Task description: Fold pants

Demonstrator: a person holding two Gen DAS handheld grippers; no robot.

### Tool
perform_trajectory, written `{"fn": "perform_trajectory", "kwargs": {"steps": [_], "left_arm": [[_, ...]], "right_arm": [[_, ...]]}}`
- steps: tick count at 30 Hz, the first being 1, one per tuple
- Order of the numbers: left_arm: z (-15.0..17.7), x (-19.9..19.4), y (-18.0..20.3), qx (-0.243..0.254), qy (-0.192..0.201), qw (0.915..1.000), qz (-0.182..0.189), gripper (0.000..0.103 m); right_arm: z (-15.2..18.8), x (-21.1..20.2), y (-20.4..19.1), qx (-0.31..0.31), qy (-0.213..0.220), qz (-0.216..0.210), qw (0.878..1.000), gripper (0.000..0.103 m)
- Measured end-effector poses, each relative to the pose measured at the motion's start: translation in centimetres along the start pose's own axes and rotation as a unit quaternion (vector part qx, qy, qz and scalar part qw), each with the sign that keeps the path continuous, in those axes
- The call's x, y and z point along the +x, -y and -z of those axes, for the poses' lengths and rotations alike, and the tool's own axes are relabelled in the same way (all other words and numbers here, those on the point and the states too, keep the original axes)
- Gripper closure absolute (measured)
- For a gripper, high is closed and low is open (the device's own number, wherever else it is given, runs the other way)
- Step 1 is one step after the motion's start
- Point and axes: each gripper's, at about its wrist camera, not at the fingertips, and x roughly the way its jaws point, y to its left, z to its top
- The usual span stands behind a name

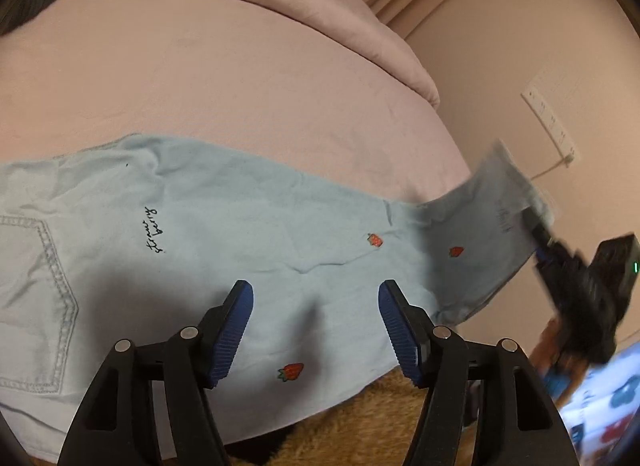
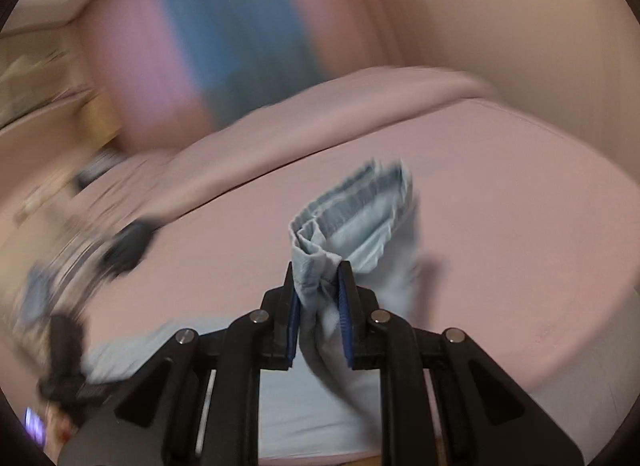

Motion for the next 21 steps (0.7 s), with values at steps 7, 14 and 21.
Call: {"fn": "perform_trajectory", "kwargs": {"steps": [7,14,21], "left_arm": [[0.3,-0.9,-1.8,-0.028,-0.009,0.9987,-0.042,0.039],[0.0,-5.3,-2.1,-0.027,0.042,0.9942,-0.096,0.038],[0.0,-6.9,-3.6,-0.044,0.063,0.9892,-0.125,0.038]], "right_arm": [[7.8,10.5,-6.0,-0.056,-0.163,-0.056,0.984,0.087],[5.8,9.0,-9.4,-0.084,-0.136,-0.086,0.983,0.088],[12.5,13.1,-13.0,-0.120,-0.237,-0.096,0.959,0.083]]}}
